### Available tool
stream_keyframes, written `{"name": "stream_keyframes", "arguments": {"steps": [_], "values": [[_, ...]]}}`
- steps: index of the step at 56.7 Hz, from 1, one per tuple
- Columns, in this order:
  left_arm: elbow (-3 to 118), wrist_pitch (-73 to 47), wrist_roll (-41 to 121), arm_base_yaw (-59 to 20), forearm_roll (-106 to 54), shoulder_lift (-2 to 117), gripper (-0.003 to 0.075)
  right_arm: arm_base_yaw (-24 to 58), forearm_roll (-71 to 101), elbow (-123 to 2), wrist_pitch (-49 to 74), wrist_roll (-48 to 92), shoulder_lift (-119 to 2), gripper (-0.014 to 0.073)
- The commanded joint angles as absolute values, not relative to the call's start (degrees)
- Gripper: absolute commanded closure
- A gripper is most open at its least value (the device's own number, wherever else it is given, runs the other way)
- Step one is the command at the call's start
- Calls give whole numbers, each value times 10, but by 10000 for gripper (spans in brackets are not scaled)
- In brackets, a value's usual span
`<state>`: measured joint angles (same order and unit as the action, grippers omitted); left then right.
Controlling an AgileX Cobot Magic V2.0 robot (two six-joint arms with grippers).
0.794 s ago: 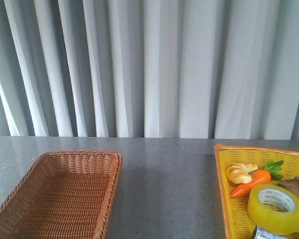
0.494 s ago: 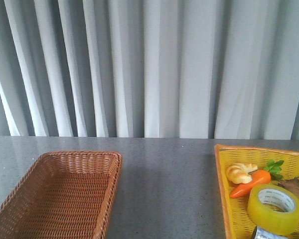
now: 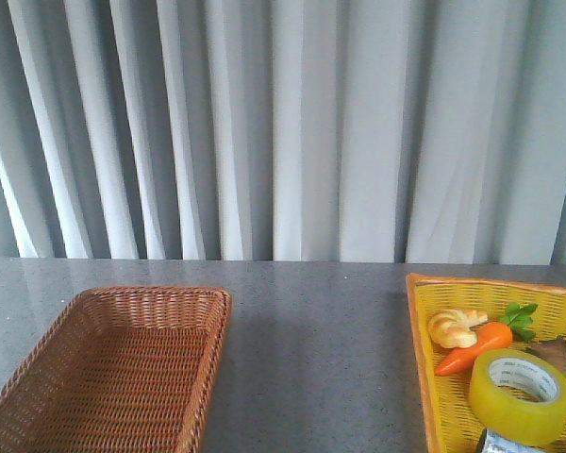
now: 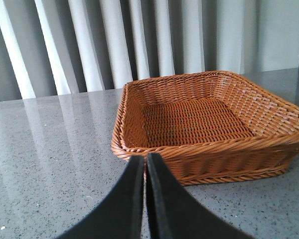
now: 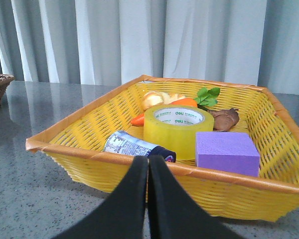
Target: Transfer tape with both arms
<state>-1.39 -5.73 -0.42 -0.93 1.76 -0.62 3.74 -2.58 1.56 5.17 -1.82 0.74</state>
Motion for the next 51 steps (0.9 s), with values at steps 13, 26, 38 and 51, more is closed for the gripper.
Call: {"name": "stream_keyframes", "arguments": {"steps": [13,26,38,51], "values": [[-9,-12,-9,-13,16,-15,726,37,-27,18,10,-13,12,601],[-9,32,-10,-13,6,-15,726,38,12,16,-93,-47,12,601],[46,121,-10,-13,-4,-14,726,38,22,-53,-190,-142,6,601],[214,119,0,-13,0,122,726,38,-192,-273,-76,-190,-122,601]]}}
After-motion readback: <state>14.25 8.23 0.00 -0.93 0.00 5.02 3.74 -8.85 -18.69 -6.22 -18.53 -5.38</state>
